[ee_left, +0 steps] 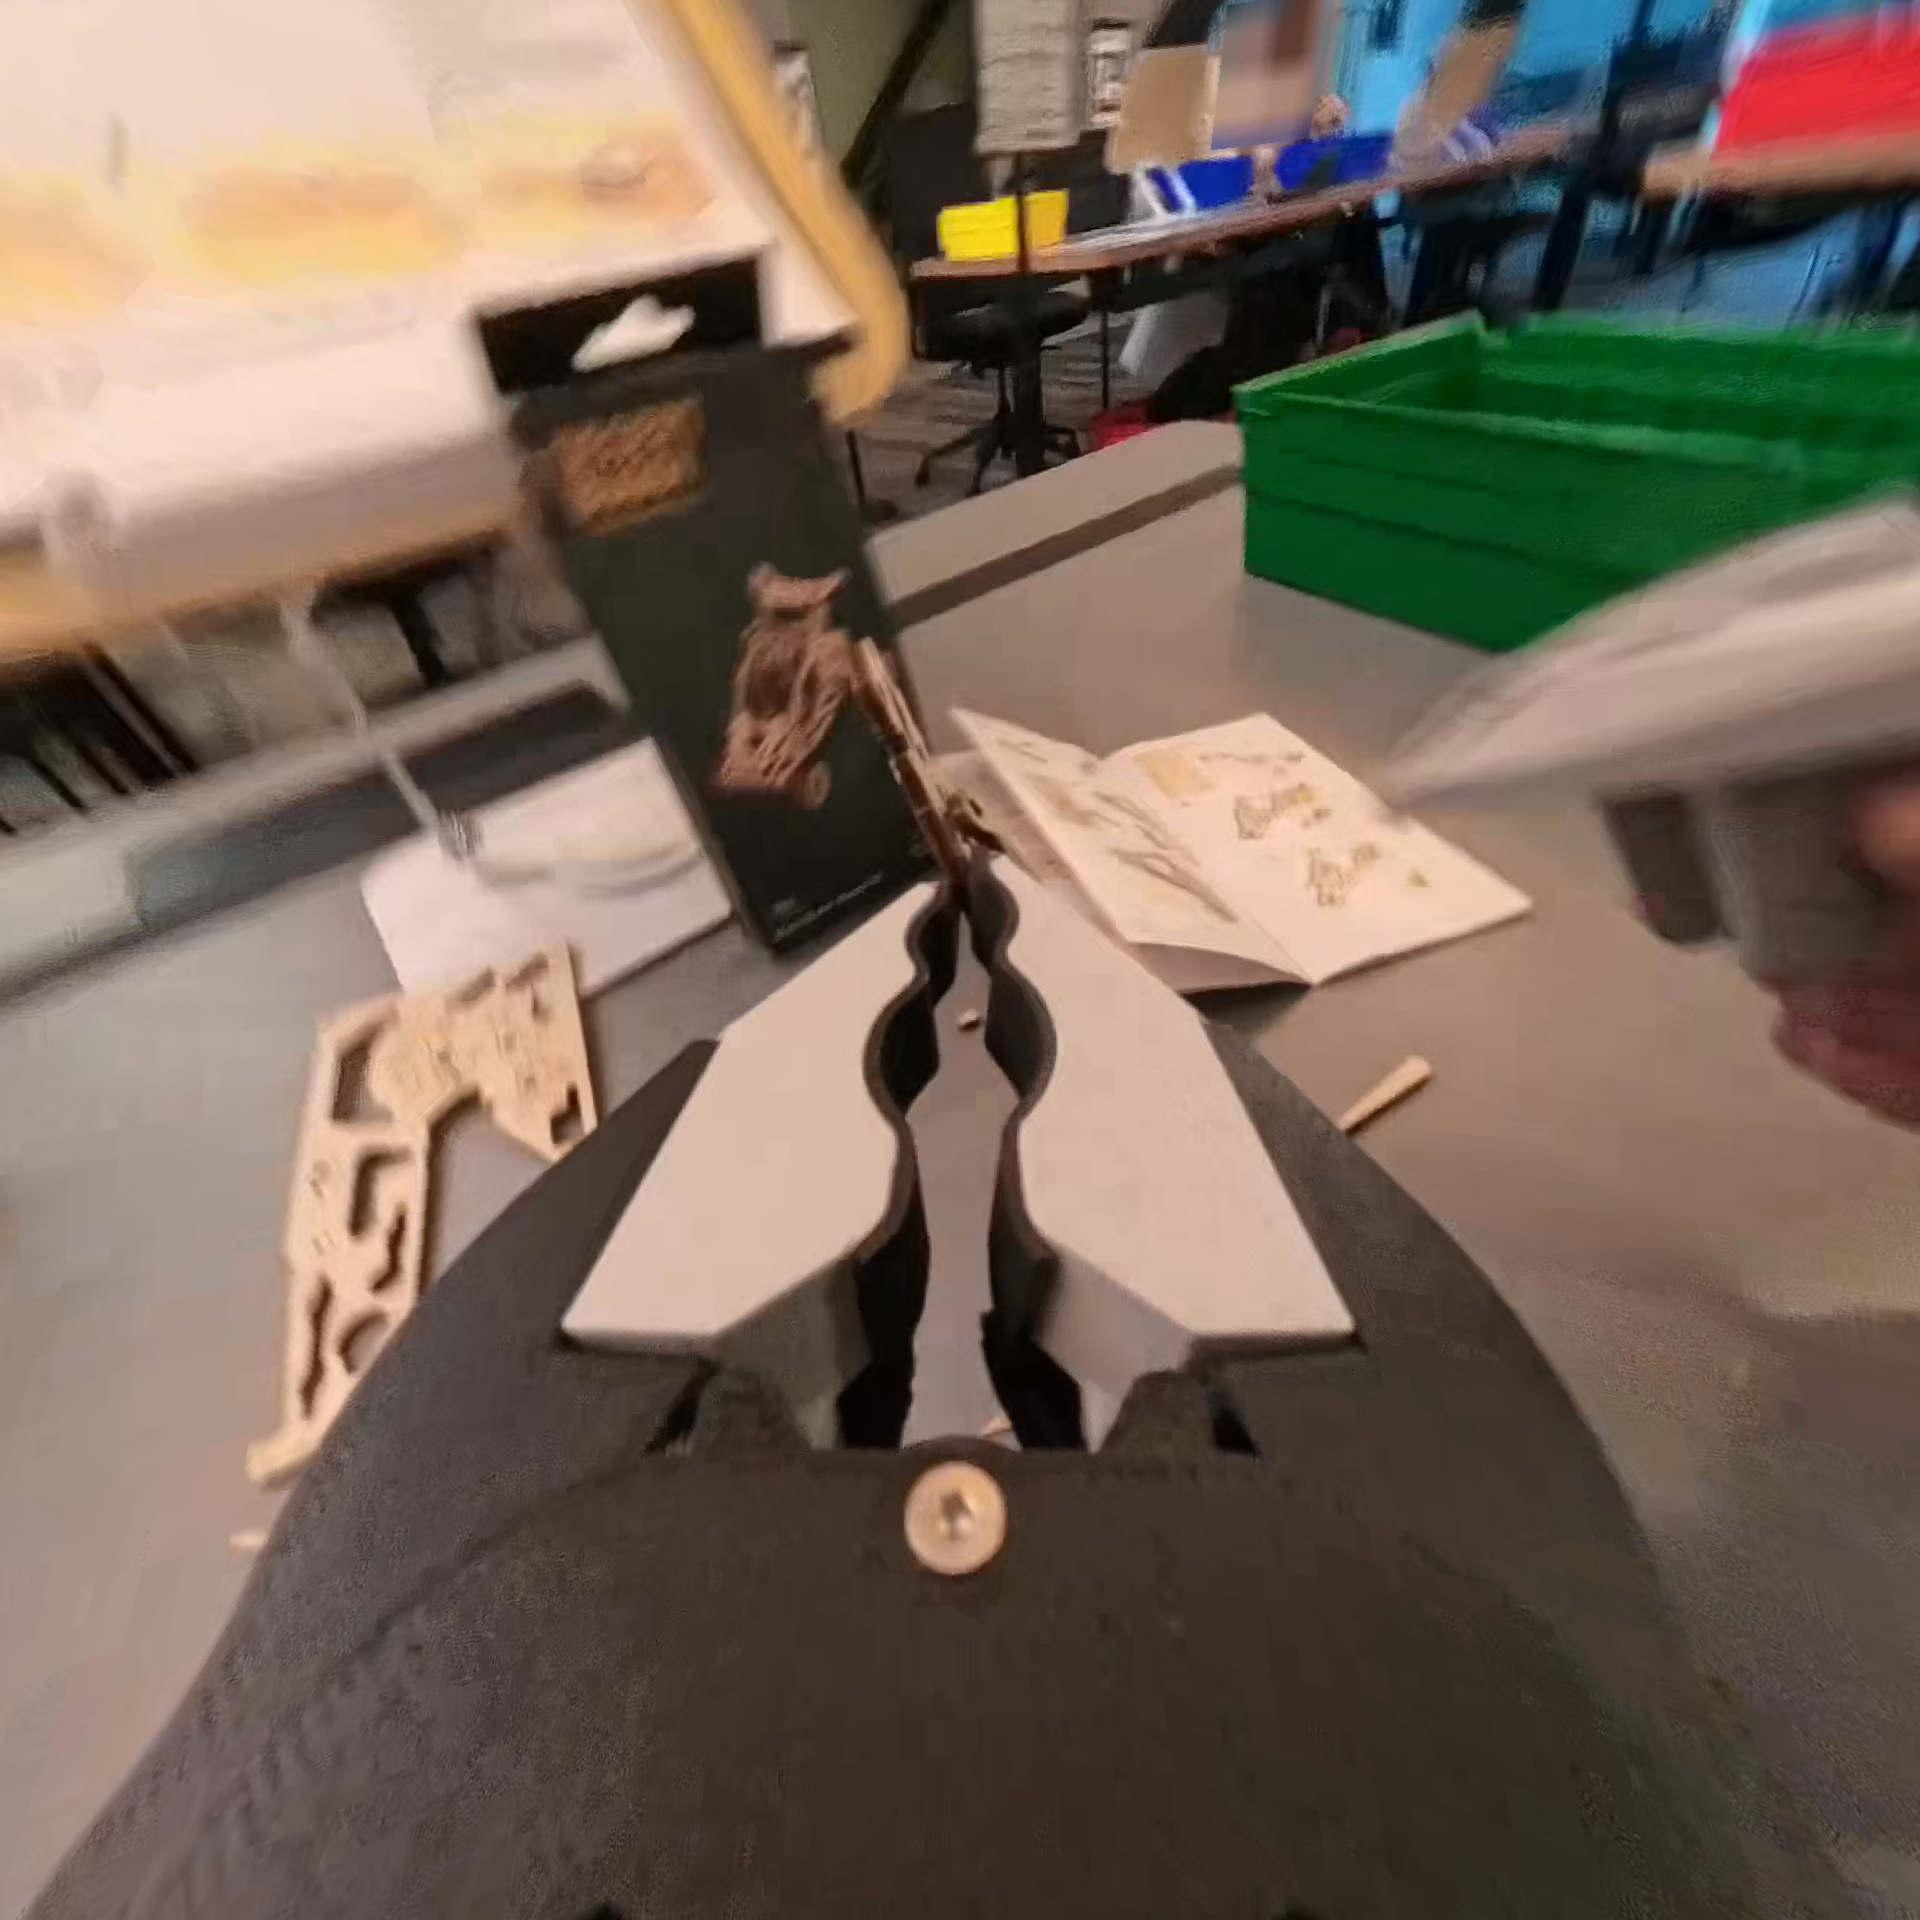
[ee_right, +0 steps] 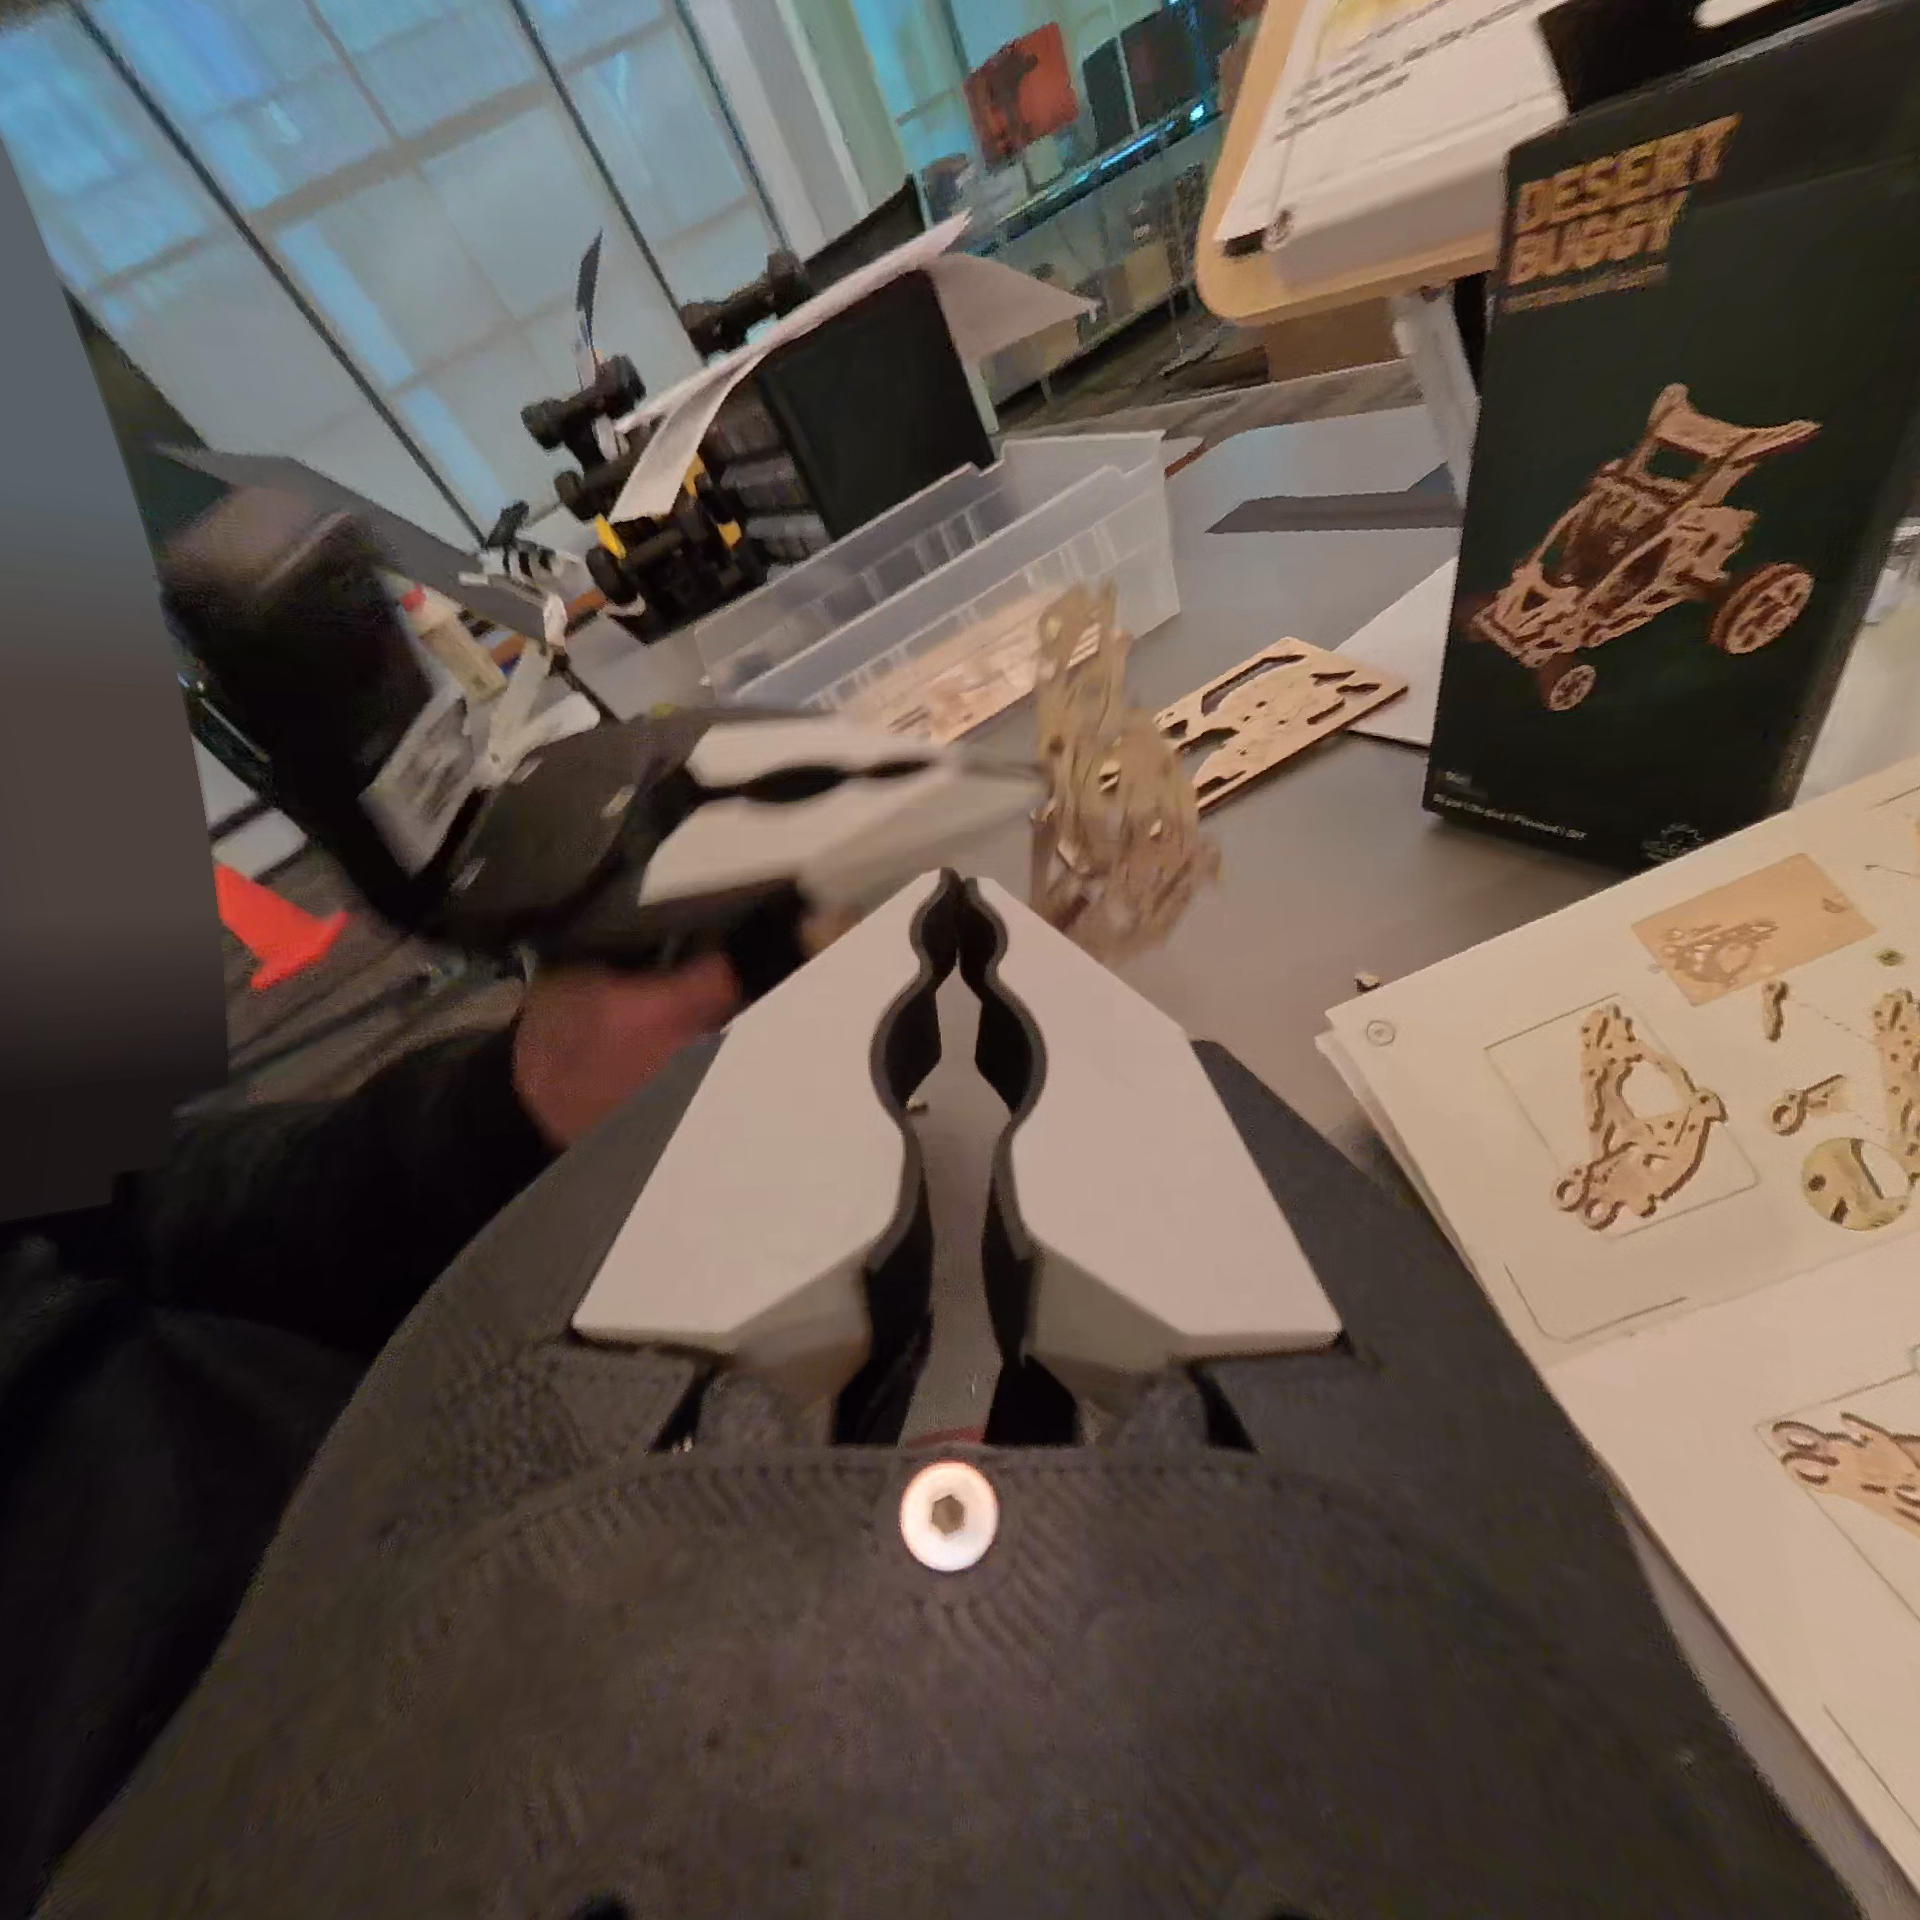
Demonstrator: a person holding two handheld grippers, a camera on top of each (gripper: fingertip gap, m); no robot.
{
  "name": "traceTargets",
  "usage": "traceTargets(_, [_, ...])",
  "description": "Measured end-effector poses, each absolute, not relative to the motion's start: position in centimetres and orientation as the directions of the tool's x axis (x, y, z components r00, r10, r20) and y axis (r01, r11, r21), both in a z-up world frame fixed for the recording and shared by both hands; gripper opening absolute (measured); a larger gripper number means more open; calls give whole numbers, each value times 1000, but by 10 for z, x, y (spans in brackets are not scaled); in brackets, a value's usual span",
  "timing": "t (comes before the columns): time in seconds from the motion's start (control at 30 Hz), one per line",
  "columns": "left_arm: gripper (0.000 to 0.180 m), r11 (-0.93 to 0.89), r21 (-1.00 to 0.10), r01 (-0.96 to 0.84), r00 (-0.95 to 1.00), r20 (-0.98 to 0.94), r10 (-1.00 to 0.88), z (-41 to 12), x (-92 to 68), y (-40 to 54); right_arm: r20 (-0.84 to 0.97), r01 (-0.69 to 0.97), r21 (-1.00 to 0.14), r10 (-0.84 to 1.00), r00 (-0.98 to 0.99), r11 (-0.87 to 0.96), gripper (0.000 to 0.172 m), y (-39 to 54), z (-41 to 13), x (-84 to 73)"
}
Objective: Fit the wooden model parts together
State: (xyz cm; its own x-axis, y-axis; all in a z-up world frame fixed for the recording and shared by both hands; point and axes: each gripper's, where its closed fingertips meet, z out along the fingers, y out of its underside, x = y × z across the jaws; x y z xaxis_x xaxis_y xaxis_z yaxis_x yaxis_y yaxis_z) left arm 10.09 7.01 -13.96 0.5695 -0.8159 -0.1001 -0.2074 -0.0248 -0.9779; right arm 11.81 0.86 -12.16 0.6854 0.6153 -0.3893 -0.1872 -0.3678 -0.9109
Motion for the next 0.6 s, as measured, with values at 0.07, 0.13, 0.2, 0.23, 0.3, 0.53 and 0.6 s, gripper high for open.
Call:
traceTargets(0.07, [0,41,-980,-196,499,-135,-856,-126,112,51,-369,-159,-914,602,708,-372,0,10,-134,120])
traceTargets(0.13, [0,111,-969,-220,447,-202,-871,-128,132,29,-412,-193,-897,593,692,-398,0,16,-136,127])
traceTargets(0.2, [0,66,-979,-192,461,-150,-875,-130,122,45,-326,-156,-935,598,733,-318,0,17,-122,138])
traceTargets(0.23, [0,51,-983,-176,468,-129,-874,-127,119,48,-281,-125,-949,596,752,-290,0,17,-118,143])
traceTargets(0.3, [0,93,-974,-206,446,-178,-877,-129,128,40,-276,-104,-948,609,744,-302,9,18,-119,140])
traceTargets(0.53, [1,256,-918,-302,430,-371,-823,-128,138,28,-272,-98,-947,597,755,-307,17,24,-117,132])
traceTargets(0.6, [1,294,-898,-328,431,-419,-799,-127,138,29,-265,-87,-947,601,754,-308,13,24,-115,130])
